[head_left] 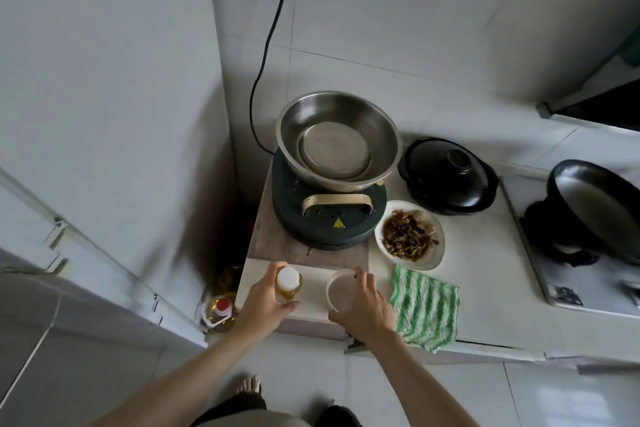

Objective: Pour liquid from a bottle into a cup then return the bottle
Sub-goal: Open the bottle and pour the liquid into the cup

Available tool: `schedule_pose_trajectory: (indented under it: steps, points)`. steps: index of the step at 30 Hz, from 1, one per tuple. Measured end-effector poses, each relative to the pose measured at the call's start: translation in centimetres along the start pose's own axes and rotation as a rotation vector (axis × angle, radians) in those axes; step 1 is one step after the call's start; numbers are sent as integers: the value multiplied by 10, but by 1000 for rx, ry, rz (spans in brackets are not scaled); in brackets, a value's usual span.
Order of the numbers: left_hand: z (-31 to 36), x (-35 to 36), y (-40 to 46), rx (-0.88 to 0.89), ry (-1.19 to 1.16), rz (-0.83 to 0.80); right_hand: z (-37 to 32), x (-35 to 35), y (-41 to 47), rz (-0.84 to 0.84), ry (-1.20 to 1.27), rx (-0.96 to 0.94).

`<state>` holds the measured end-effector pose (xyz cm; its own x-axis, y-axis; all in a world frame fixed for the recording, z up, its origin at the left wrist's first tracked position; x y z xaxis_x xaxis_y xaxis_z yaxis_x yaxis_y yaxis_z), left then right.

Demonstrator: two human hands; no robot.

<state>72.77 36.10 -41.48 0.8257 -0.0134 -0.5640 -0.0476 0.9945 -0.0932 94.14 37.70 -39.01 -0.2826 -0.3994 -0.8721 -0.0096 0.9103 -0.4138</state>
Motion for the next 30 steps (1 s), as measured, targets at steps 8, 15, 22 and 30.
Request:
schedule_pose_trajectory:
  steps: [8, 15, 22, 30]
  points:
    - [-14, 15, 14, 32, -11, 3, 1, 4, 21, -78, -7, 48]
    - [-14, 21, 24, 23, 11, -25, -70, -38, -13, 278, -164, -261]
    - [-7, 23, 24, -71, 86, -53, -154, -13, -1, 136, -537, -471]
    - [-12, 25, 26, -73, 15, -64, -149, 4, 5, 104, -568, -559]
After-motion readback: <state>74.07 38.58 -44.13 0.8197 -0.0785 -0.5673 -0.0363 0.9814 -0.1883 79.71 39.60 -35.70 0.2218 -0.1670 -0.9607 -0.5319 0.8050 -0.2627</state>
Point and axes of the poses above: each hand's wrist, its own y-axis towards the middle knuckle, its own x-axis out of the palm, z = x × y, the point moved 9 cm from there along y, towards the middle knuckle
